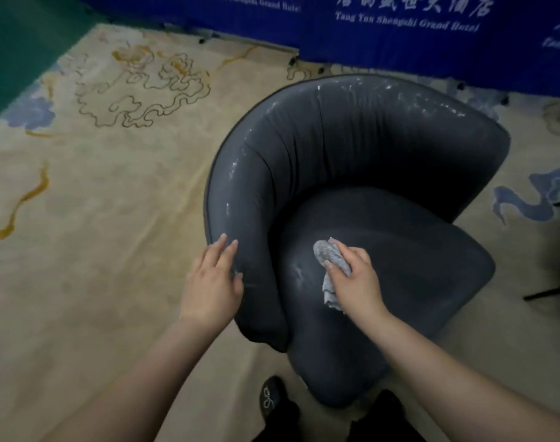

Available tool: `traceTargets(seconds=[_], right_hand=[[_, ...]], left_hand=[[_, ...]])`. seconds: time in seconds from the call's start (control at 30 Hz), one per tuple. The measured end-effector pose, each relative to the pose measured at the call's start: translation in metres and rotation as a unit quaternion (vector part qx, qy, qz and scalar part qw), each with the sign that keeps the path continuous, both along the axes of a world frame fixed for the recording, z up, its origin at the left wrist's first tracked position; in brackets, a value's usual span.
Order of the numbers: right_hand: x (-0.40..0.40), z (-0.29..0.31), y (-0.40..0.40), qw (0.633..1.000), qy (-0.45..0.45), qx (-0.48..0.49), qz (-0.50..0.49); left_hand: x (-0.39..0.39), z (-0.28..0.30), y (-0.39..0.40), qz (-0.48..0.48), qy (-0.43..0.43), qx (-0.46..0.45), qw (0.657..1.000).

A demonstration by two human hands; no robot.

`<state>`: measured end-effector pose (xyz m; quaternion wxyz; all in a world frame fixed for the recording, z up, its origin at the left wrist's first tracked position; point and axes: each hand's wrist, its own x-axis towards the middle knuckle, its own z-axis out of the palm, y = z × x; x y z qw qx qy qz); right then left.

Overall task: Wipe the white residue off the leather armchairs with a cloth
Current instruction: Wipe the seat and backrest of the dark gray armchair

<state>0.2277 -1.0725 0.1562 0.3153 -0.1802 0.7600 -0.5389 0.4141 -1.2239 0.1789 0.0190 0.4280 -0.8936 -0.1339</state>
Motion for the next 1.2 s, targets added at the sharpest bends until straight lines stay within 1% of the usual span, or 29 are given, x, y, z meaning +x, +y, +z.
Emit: traceTargets(seconds=[0.07, 0.23, 0.33, 0.47, 0.53, 0.6, 0.67, 0.73, 0.8, 0.83, 0.87, 0.9, 0.93, 0.97, 1.0, 1.03, 1.07, 1.13, 1.17, 1.2], right_hand=[[0.02, 0.002, -0.005, 1.0, -0.016, 0.007, 0.019], [0.045, -0.001, -0.027, 0.997, 0.041, 0.003, 0.06], [0.061, -0.004, -0.041, 0.998, 0.05, -0.01, 0.034], [0.09, -0.014, -0.068, 1.0, 0.002, -0.014, -0.011], [0.106, -0.022, -0.085, 0.998, 0.029, -0.016, -0.044], [0.123, -0.029, -0.103, 0.996, 0.038, -0.019, -0.074], [0.141, -0.038, -0.118, 0.995, 0.058, -0.011, -0.082], [0.153, -0.047, -0.128, 0.989, 0.123, 0.011, -0.074], [0.155, -0.058, -0.133, 0.974, 0.217, 0.037, -0.059], [0.153, -0.061, -0.133, 0.972, 0.223, 0.037, -0.062], [0.147, -0.062, -0.133, 0.978, 0.19, 0.029, -0.083], [0.138, -0.062, -0.134, 0.982, 0.133, 0.019, -0.131], [0.13, -0.063, -0.133, 0.979, 0.072, 0.01, -0.192], [0.123, -0.063, -0.132, 0.968, 0.042, 0.006, -0.249], [0.121, -0.063, -0.129, 0.961, 0.046, 0.018, -0.272], [0.124, -0.062, -0.126, 0.962, 0.069, 0.024, -0.263], [0.129, -0.062, -0.125, 0.969, 0.089, 0.018, -0.231], [0.146, -0.064, -0.127, 0.982, 0.126, 0.01, -0.14], [0.15, -0.067, -0.129, 0.983, 0.148, 0.015, -0.111], [0.147, -0.071, -0.131, 0.982, 0.151, 0.022, -0.114]], left_hand=[[0.017, -0.001, -0.017, -0.001, -0.013, 0.017, 1.0], [0.037, -0.015, -0.052, -0.018, -0.029, 0.037, 0.999], [0.039, -0.026, -0.07, -0.033, -0.022, 0.064, 0.997], [0.038, -0.035, -0.098, -0.045, 0.004, 0.114, 0.992], [0.033, -0.037, -0.115, -0.052, 0.019, 0.129, 0.99], [0.031, -0.04, -0.126, -0.062, 0.025, 0.144, 0.987], [0.028, -0.043, -0.132, -0.096, 0.03, 0.157, 0.982], [0.024, -0.046, -0.137, -0.125, 0.033, 0.165, 0.978], [0.02, -0.05, -0.138, -0.135, 0.029, 0.178, 0.974], [0.019, -0.052, -0.136, -0.139, 0.025, 0.183, 0.973], [0.019, -0.054, -0.135, -0.14, 0.02, 0.185, 0.972], [0.019, -0.055, -0.133, -0.14, 0.016, 0.185, 0.972], [0.02, -0.056, -0.132, -0.141, 0.014, 0.185, 0.972], [0.021, -0.056, -0.132, -0.141, 0.016, 0.185, 0.972], [0.022, -0.057, -0.132, -0.144, 0.019, 0.184, 0.972], [0.022, -0.057, -0.132, -0.148, 0.021, 0.182, 0.972], [0.022, -0.057, -0.132, -0.152, 0.021, 0.181, 0.971], [0.022, -0.057, -0.132, -0.156, 0.021, 0.183, 0.971], [0.022, -0.057, -0.131, -0.156, 0.023, 0.185, 0.97], [0.021, -0.057, -0.131, -0.154, 0.024, 0.189, 0.97]])
